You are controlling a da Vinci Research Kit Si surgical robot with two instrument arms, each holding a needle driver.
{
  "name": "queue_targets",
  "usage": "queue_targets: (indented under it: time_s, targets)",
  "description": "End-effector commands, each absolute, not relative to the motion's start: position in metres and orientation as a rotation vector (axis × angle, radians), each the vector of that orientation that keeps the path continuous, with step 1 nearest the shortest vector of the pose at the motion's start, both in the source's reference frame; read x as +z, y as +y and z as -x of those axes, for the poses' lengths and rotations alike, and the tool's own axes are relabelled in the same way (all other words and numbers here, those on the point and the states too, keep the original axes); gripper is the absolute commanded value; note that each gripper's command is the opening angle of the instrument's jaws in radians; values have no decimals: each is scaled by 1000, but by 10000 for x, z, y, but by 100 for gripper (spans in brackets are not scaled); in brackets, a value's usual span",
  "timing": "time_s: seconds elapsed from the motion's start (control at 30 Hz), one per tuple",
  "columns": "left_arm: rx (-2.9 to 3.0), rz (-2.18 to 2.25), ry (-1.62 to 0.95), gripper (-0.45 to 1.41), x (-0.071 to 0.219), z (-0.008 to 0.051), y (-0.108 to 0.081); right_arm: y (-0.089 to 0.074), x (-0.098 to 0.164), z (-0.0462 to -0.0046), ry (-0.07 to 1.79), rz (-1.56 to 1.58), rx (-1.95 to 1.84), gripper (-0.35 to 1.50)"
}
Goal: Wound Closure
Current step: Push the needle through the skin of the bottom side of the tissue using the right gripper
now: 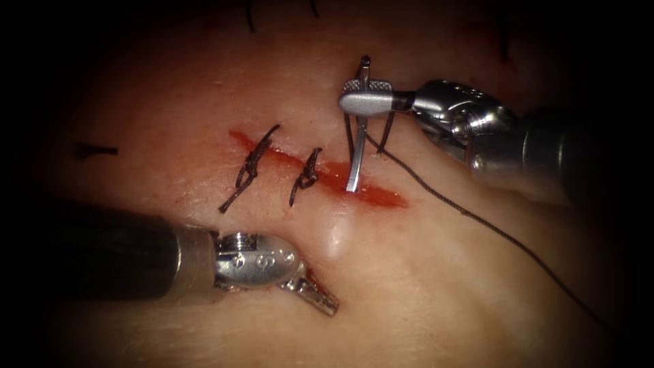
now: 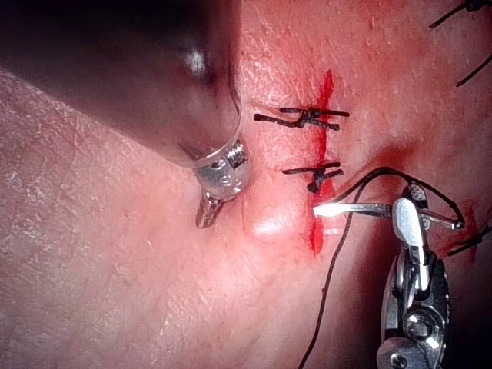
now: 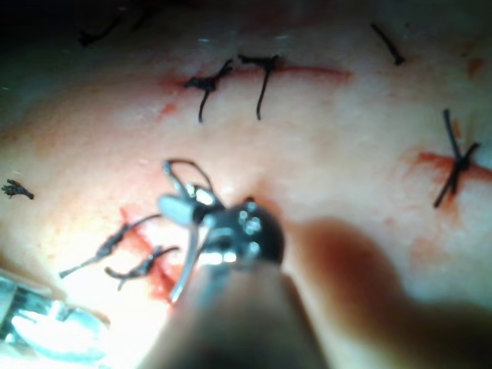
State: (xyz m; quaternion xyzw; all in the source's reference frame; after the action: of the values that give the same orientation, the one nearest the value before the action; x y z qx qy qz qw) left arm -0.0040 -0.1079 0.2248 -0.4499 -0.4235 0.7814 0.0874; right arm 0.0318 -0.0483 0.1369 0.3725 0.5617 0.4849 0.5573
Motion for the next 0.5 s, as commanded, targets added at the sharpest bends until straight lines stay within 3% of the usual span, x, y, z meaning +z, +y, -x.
queue_targets:
  time_s: [0.03, 0.5]
  targets:
    - [2325, 1340, -1264, -21, 2253, 45, -1087, -486, 1379, -330, 1325, -922, 1151, -35]
    - [2324, 1339, -1261, -21, 2254, 49, -1086, -505, 1390, -340, 1254, -980, 1270, -35]
